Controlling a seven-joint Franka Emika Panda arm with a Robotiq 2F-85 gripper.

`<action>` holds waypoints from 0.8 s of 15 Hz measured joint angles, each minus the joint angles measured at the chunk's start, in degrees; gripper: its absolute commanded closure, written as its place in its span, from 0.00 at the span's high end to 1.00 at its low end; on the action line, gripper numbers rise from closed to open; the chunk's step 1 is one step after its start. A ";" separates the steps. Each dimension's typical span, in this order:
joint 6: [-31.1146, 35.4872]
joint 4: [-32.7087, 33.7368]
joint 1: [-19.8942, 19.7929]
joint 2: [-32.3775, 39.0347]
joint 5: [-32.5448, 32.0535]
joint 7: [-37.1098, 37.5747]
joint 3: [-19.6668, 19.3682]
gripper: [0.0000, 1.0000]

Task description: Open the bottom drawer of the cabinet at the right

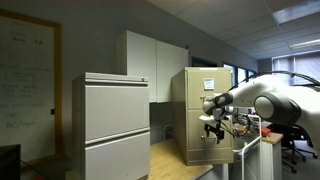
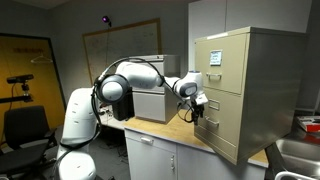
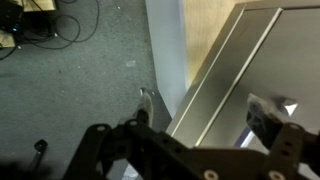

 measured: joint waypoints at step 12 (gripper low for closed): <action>21.34 -5.30 -3.30 0.46 11.05 -6.64 -0.08 1.00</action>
